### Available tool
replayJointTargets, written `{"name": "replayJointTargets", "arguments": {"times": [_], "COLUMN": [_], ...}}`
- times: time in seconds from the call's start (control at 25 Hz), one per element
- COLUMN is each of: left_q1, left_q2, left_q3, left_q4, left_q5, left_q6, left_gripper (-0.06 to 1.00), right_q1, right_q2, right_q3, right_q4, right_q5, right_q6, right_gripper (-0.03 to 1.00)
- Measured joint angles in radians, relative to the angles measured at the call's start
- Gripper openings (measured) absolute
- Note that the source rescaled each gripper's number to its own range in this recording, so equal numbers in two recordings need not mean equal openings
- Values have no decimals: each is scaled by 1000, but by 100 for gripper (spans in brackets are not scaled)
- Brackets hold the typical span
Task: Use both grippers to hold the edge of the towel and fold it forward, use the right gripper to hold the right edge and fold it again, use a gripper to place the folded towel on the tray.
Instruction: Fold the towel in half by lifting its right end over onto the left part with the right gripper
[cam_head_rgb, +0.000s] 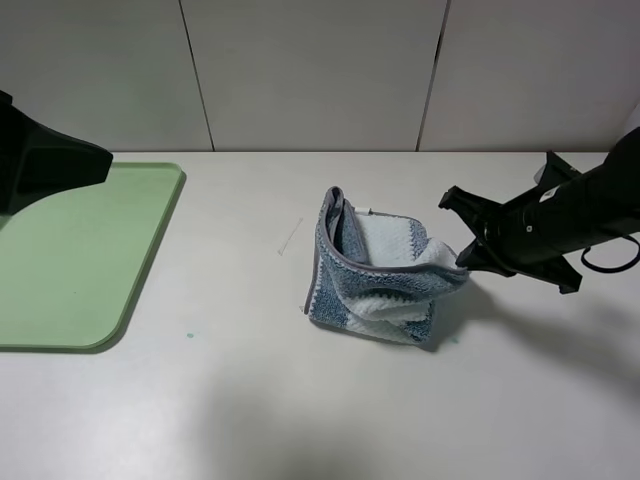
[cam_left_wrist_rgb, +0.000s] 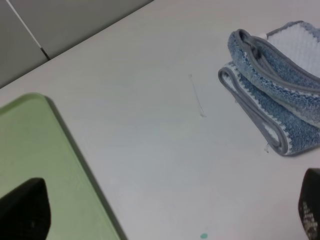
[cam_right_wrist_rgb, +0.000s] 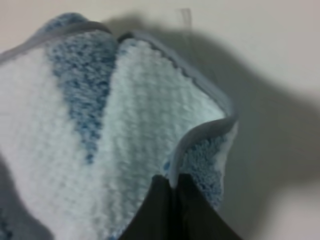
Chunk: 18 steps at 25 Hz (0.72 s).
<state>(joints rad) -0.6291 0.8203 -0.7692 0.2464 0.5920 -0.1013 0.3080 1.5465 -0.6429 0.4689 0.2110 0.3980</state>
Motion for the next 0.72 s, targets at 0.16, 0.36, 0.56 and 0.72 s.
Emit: {"name": "replayJointTargets", "arguments": {"times": [0.16,0.36,0.56,0.72], "left_q1": [0,0,0,0], "left_q2": [0,0,0,0], "left_q3": [0,0,0,0], "left_q4": [0,0,0,0], "left_q5": [0,0,0,0], "left_q6": [0,0,0,0], "left_gripper": [100,100,100,100], "right_q1": [0,0,0,0], "right_q2": [1,1,1,1], "right_q3": [-69,-136,-190,-229], "right_q4": [-29,-42,-52,-62], "right_q5": [61,108,141,169], "right_q6": [-9,-9,-10,-10], "right_gripper": [0,0,0,0]}}
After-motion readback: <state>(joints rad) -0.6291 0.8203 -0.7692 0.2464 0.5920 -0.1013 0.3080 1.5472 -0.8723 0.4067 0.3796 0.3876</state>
